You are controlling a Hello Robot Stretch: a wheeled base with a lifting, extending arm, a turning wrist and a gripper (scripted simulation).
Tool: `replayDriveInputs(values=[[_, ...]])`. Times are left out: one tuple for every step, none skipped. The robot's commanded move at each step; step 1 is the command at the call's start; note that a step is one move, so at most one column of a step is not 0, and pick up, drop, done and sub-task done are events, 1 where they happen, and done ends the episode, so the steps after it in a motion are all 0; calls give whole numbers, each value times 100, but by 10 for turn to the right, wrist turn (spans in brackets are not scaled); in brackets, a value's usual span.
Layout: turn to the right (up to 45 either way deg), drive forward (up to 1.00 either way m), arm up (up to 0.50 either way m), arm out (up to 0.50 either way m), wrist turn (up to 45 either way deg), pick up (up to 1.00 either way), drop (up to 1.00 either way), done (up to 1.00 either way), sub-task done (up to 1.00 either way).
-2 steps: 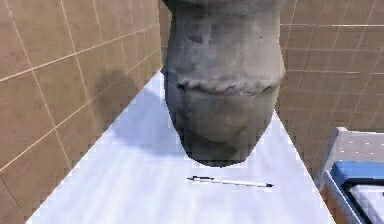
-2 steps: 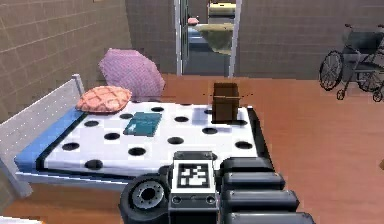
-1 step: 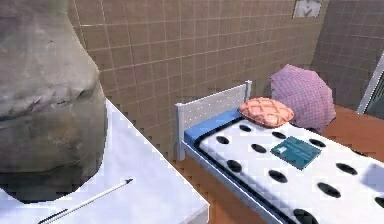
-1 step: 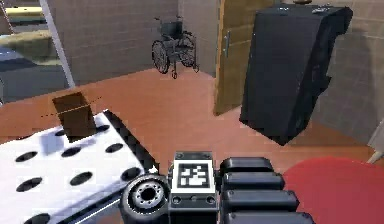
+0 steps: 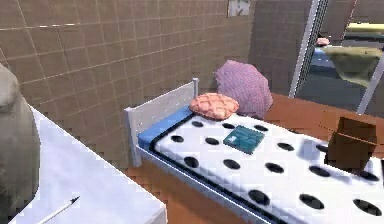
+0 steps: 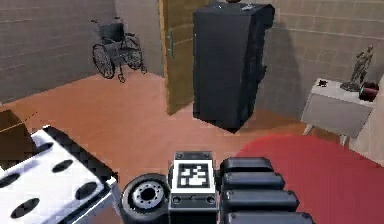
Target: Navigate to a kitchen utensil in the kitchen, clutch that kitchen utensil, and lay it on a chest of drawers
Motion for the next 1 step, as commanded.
replayDriveInputs(values=[[-450,0,0,0,0,0,0,0,0]])
